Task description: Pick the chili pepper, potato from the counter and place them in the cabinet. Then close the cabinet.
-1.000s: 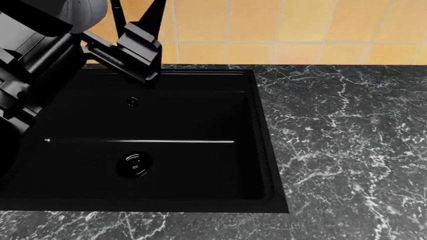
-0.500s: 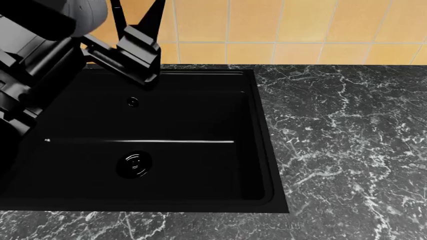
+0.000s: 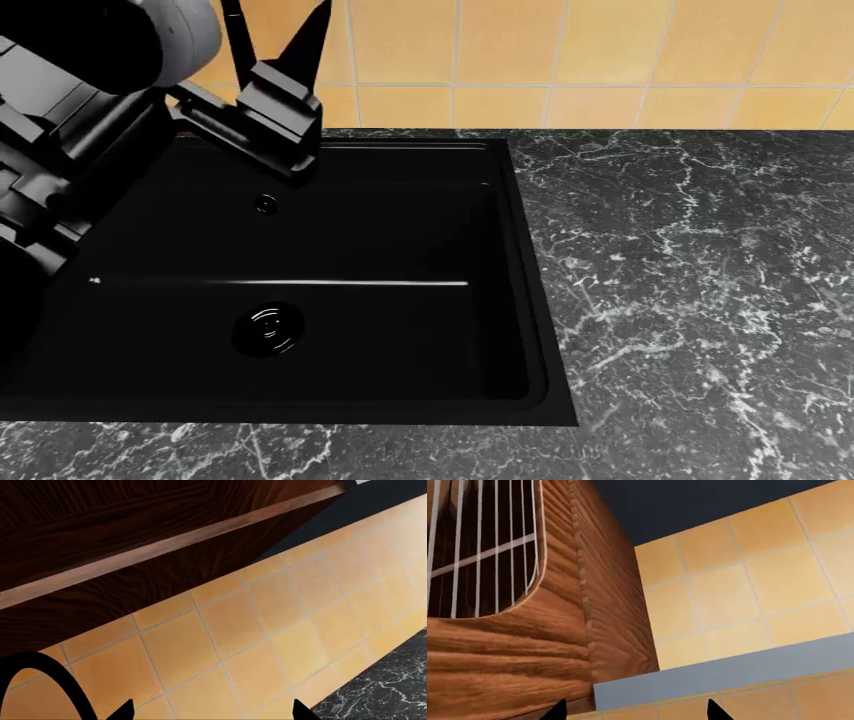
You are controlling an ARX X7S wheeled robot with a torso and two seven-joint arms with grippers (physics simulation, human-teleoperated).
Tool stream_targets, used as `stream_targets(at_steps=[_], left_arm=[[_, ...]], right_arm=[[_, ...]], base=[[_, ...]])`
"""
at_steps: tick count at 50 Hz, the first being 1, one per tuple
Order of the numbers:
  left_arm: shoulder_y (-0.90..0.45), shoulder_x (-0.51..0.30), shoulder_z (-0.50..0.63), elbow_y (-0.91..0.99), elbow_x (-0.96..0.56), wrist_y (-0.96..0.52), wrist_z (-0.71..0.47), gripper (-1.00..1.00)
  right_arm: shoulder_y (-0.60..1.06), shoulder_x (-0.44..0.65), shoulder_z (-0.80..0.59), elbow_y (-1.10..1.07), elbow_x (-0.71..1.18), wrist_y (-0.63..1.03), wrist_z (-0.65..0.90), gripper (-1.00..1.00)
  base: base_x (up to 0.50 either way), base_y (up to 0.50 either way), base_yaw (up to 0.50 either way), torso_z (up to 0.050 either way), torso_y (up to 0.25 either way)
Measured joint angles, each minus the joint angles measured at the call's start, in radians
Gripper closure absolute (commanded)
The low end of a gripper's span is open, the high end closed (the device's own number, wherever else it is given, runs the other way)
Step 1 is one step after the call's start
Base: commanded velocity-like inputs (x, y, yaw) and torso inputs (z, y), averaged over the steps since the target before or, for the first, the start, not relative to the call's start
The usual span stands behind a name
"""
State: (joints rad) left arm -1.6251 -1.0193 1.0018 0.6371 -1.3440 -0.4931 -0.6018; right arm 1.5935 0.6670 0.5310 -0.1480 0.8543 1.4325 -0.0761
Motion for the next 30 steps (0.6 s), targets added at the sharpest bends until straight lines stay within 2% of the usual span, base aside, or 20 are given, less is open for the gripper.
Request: stream_targets(at_steps=[15, 30], left_arm=[[0.011, 0.001, 0.001, 0.000, 0.008, 0.002, 0.002, -1.00], [0.011, 0.002, -0.002, 0.001, 0.008, -0.001, 0.002, -1.00]], right_arm=[[0.035, -0.047, -0.009, 0.024, 0.001, -0.069, 0.006, -1.00], [0.091, -0.097, -0.102, 0.077, 0.003, -0.134, -0.049, -1.00]], base=[[0.00, 0.00, 0.00, 0.000, 0.000], [0.00, 0.00, 0.00, 0.000, 0.000]])
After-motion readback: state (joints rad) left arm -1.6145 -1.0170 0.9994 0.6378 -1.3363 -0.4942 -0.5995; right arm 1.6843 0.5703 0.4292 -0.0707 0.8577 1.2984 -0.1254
